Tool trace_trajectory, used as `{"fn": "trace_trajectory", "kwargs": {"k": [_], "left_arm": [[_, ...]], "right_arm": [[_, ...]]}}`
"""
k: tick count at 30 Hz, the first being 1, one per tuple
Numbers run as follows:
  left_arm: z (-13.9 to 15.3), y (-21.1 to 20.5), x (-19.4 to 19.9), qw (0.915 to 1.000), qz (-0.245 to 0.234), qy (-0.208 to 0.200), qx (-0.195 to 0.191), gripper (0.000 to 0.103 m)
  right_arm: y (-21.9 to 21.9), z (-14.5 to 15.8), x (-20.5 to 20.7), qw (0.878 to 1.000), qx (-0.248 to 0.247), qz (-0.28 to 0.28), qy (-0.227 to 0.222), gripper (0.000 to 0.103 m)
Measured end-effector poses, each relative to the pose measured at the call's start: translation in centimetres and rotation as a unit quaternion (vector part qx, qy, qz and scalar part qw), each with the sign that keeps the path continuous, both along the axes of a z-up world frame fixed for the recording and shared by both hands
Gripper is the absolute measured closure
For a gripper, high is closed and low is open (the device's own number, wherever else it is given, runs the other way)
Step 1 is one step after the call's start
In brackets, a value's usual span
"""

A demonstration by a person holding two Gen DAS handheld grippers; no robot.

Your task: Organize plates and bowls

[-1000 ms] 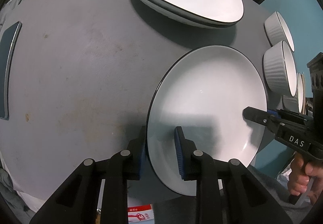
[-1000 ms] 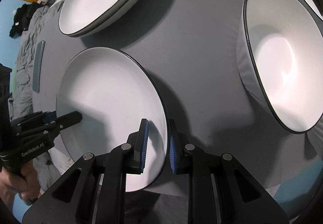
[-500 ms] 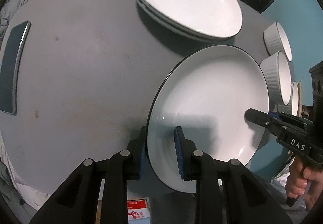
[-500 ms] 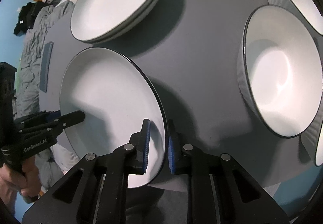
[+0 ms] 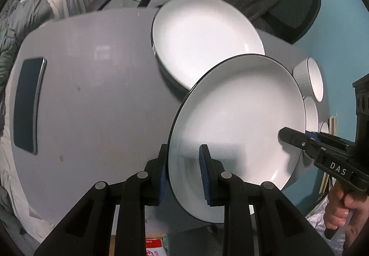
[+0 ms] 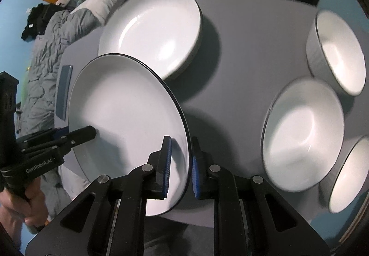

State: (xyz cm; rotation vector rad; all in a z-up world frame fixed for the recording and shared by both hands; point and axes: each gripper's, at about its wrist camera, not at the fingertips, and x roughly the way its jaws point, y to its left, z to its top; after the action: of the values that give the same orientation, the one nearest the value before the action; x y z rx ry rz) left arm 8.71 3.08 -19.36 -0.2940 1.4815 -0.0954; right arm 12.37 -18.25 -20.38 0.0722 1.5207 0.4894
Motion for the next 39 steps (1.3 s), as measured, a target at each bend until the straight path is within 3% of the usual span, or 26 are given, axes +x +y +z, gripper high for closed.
{"fn": "trace_trajectory", "kwargs": {"k": [15, 23, 39], "left_arm": [[2.2, 2.6, 5.9, 0.9993, 0.029, -0.023, 0.012, 0.078], [1.0, 2.7, 9.5, 0.9989, 0.031, -0.018, 0.030, 0.078], [-1.9, 2.9, 12.3, 0.9986, 0.032, 0.022, 0.035, 0.078]], "right_arm": [[2.8, 1.6, 6.2, 1.000, 0.010, 0.022, -0.017, 0.087], [4.8, 1.4, 9.3, 0.999, 0.006, 0.038, -0.022, 0.087], [5.3, -1.9, 12.8, 0.999, 0.001, 0.035, 0.025, 0.087]]}}
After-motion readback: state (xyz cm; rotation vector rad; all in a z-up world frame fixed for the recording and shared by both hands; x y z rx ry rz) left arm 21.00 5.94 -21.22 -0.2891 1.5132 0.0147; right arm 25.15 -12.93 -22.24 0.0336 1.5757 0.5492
